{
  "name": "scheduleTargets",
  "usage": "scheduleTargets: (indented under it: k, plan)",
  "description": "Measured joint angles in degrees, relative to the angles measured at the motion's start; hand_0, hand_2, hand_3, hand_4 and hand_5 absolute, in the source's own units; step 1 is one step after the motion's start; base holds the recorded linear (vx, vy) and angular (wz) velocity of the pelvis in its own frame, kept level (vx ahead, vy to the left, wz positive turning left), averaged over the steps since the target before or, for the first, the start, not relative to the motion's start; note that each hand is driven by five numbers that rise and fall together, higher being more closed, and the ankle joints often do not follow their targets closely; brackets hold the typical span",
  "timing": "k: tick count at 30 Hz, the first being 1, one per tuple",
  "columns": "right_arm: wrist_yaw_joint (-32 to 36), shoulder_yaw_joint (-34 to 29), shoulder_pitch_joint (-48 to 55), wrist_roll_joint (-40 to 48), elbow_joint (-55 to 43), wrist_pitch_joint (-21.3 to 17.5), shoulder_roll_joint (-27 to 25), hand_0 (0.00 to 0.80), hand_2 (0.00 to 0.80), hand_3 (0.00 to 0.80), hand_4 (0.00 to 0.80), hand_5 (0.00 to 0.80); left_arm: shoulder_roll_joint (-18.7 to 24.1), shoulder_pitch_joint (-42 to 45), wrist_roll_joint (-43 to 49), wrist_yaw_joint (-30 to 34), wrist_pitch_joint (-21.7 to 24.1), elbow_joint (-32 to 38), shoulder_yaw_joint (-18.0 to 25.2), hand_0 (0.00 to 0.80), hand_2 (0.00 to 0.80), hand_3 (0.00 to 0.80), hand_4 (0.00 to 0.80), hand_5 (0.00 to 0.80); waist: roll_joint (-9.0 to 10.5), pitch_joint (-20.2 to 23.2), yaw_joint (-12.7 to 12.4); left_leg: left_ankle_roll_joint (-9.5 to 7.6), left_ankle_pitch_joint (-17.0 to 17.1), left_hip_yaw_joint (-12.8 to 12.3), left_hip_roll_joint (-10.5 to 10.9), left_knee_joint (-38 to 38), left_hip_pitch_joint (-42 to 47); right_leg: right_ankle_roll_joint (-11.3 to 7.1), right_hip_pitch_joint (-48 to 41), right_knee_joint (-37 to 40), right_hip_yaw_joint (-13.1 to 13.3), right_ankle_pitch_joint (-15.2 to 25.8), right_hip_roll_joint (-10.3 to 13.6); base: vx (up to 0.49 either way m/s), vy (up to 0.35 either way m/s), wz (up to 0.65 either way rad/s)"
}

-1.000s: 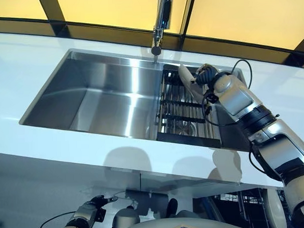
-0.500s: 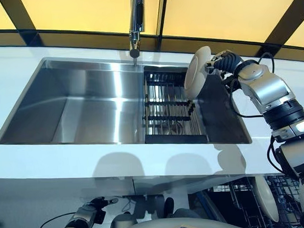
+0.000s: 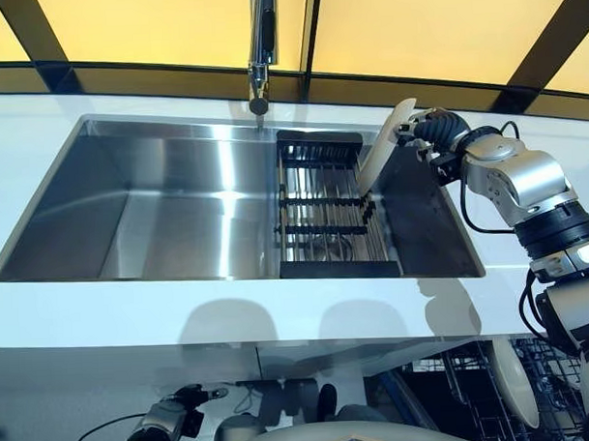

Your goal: Take plates into dishwasher

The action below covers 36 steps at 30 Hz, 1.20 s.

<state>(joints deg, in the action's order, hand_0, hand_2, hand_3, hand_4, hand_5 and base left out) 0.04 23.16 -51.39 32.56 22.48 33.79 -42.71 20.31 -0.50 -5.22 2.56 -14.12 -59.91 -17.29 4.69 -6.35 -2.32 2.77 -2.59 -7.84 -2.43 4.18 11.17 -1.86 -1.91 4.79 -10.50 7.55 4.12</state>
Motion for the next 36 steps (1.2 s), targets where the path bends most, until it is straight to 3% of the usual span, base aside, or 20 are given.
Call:
scheduleTargets:
  k: [12,22,32,36]
  plan:
    - [-2.59,-0.5,0.0,5.45,-3.03,-3.64,0.0,0.8,0.8,0.8,0.8,0.8,-0.02,0.33,0.01,0.14,0.99,-0.1,-0.02,0.0,0.0,0.0,0.0,0.0,0.09,1.26,0.04,0.0,0.0,-0.16,0.06,0.24,0.18,0.0,0.04,0.0,0.33,0.0,-0.1,0.0,0.0,0.0]
    - [-4.78,-0.9,-0.04,8.69,-3.94,-4.29,-1.37,0.8,0.8,0.8,0.8,0.8,-0.02,0.37,0.01,0.17,1.01,-0.59,-0.03,0.0,0.0,0.0,0.0,0.0,0.17,2.02,0.08,-0.01,0.0,-0.46,0.05,0.47,0.18,-0.01,0.08,0.01,0.56,0.0,-0.07,0.0,0.0,0.0]
    - [-4.68,-1.57,-0.18,6.12,-3.84,-3.12,-8.11,0.8,0.8,0.8,0.8,0.8,-0.01,0.36,0.01,0.16,1.03,-1.36,-0.02,0.0,0.0,0.0,0.0,0.0,0.21,2.04,0.38,-0.01,-0.01,-0.89,0.1,0.6,0.19,-0.04,0.25,0.01,0.73,0.01,-0.21,0.0,0.0,0.0]
    - [-4.13,-2.04,-0.44,5.13,-3.55,-3.04,-10.52,0.8,0.8,0.8,0.8,0.8,0.02,0.53,0.01,0.16,1.19,-2.2,-0.02,0.0,0.0,0.0,0.0,0.0,0.42,2.11,1.8,-0.01,-0.04,-1.44,0.09,0.65,0.19,-0.13,0.39,0.02,1.3,0.07,-0.34,-0.009,-0.006,-0.06]
